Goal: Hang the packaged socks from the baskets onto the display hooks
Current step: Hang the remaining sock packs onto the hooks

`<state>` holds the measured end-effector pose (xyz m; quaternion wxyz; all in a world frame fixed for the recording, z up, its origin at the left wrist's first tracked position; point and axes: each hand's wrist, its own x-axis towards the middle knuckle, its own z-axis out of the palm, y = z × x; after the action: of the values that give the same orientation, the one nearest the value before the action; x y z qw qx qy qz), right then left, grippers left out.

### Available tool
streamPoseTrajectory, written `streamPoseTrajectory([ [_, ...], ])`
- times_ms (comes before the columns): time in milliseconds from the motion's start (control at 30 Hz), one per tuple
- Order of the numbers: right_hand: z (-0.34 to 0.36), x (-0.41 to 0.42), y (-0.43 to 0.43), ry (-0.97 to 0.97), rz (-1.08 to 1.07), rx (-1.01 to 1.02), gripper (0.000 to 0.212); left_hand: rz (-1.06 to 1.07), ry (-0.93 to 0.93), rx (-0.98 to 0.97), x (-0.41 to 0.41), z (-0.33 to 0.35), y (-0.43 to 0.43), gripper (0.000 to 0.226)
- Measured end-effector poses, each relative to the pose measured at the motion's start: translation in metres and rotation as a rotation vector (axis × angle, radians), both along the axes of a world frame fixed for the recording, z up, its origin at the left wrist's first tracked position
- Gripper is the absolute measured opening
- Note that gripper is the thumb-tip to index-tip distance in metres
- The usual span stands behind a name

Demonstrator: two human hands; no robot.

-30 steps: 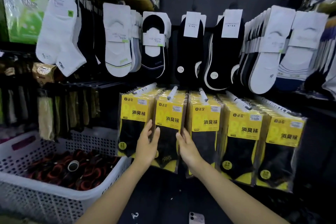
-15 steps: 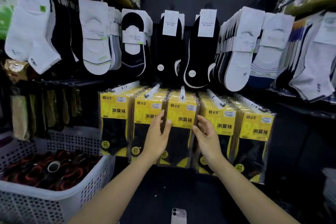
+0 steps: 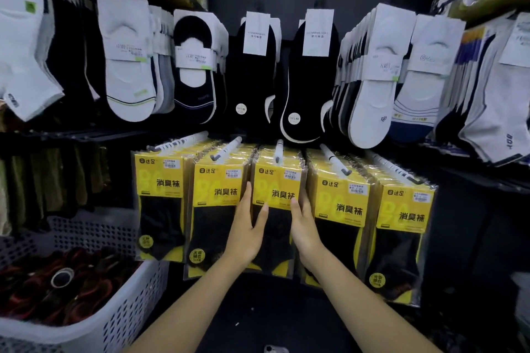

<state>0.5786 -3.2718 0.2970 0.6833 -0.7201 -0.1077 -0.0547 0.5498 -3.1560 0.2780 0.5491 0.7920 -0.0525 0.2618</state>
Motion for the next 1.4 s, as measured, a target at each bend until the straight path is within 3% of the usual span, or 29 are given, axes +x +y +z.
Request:
streamPoseTrajectory([
  [333, -0.082, -0.012, -0.002, 0.179, -0.072, -0.145, 0.061, 0.025, 0.165, -0.062, -0.005, -0.062, 0.004, 0.057],
  [533, -0.073, -0.025, -0.002, 0.173, -0.054, -0.162, 0.060, 0.080, 0.167, -0.077, -0.014, -0.060, 0.001, 0.059],
  [733, -0.040, -0.058, -0.025, -0.024, 0.086, -0.119, 0.060, 0.110, -0.064, -0.159, -0.042, -0.016, -0.005, 0.057],
  [933, -0.004, -0.057, -0.082, -0.281, -0.222, -0.055, 0.041, -0.042, -0.134, -0.065, -0.041, 0.039, -0.053, 0.049],
  [1033, 0.004, -0.045, -0.106, -0.244, -0.287, -0.014, 0.053, -0.123, -0.045, 0.004, -0.029, 0.042, -0.082, 0.057],
  [1233, 0.014, -0.023, -0.116, -0.091, -0.135, -0.040, 0.061, -0.081, 0.087, -0.023, 0.001, 0.040, -0.108, 0.064],
  [1400, 0.020, -0.009, -0.110, -0.139, -0.073, -0.016, 0.056, -0.072, 0.006, -0.088, 0.015, 0.041, -0.113, 0.056],
])
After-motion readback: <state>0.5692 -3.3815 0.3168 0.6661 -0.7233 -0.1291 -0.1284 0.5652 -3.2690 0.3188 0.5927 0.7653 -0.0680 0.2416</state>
